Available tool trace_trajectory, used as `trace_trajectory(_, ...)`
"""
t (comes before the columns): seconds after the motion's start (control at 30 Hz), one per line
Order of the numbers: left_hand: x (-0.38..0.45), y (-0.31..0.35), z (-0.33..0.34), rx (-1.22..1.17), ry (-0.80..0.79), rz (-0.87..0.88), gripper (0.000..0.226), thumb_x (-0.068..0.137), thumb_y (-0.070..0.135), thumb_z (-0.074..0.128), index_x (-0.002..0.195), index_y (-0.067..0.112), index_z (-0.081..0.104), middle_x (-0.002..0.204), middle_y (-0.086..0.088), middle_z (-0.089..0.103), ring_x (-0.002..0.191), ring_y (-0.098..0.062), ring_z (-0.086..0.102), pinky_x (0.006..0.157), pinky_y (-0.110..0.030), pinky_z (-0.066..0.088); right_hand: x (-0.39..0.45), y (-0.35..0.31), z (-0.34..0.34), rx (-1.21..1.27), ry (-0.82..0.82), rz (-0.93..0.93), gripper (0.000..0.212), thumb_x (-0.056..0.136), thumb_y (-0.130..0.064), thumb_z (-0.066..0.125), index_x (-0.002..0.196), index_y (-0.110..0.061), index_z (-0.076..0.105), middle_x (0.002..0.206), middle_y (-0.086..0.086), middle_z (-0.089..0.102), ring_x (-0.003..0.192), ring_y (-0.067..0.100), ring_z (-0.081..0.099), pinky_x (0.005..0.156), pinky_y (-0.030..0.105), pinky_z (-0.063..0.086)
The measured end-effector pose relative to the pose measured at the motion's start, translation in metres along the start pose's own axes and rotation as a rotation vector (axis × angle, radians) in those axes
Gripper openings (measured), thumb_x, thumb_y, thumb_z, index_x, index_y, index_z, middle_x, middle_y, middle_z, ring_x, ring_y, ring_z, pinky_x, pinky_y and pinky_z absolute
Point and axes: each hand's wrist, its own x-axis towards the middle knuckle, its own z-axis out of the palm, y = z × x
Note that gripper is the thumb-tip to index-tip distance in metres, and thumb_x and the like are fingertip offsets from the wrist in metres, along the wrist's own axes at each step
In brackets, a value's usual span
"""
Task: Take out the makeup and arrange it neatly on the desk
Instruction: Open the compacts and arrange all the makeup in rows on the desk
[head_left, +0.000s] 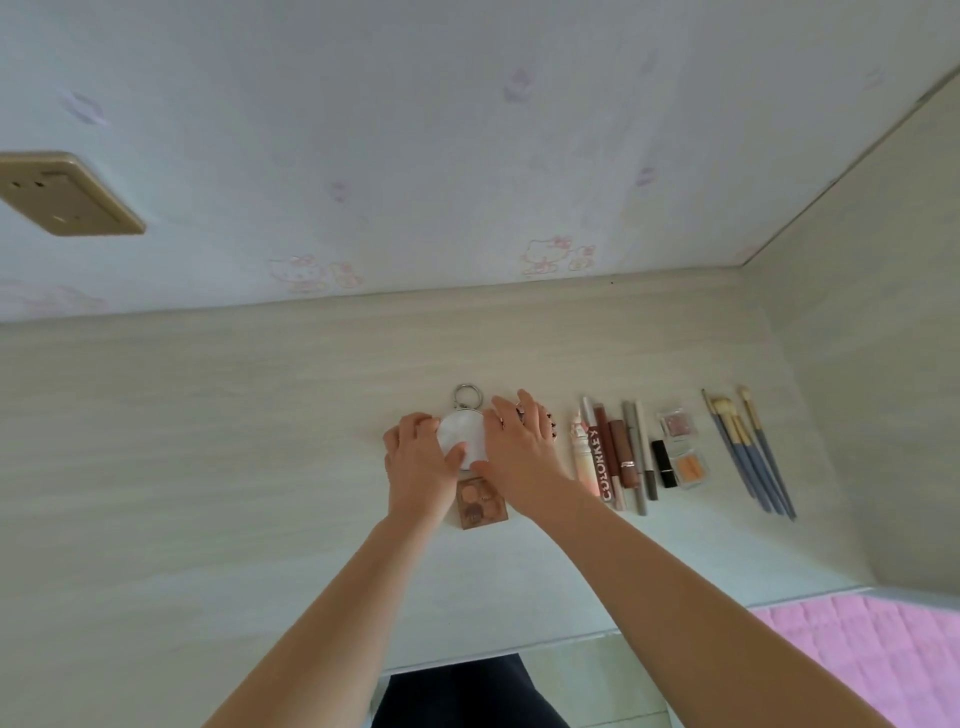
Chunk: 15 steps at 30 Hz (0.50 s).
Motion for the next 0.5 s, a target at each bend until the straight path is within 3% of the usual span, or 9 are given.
trace_trajectory(0.17,-0.002,0.003,0.0,-0.049,-0.017,-0.056,0.042,0.088,0.031,0.062,0.123,0.012,0.05,0.129,-0.003,0.045,0.122,-0.028,0.033,0.098,-0.035,0.032,0.0,0.0,0.004,-0.009,0.0,0.007,0.067,0.089,-0.038,0.06,0.138,-0.003,0.03,0.152,0.011,0.02,0.143,0.037,0.002,0.115,0.051,0.005)
trace_trajectory(0.37,-0.014,0.002,0.002,-0.303,0.025,-0.081,0.031,0.086,0.023,0.064,0.11,0.013,0.046,0.099,0.0,0.054,0.107,-0.021,0.034,0.087,-0.037,0.039,-0.002,-0.003,0.004,-0.014,0.039,-0.021,0.057,0.09,-0.025,0.06,0.134,-0.002,0.031,0.148,0.01,0.028,0.144,0.035,0.001,0.115,0.05,0.004)
trace_trajectory(0.5,-0.023,0.001,-0.001,-0.497,0.064,-0.073,0.027,0.085,0.015,0.066,0.098,0.019,0.043,0.092,0.001,0.056,0.095,-0.018,0.047,0.065,-0.017,0.039,-0.004,-0.007,0.005,0.02,0.073,-0.031,0.045,0.091,-0.016,0.056,0.128,-0.006,0.035,0.132,0.007,0.047,0.146,0.028,0.005,0.116,0.045,0.005)
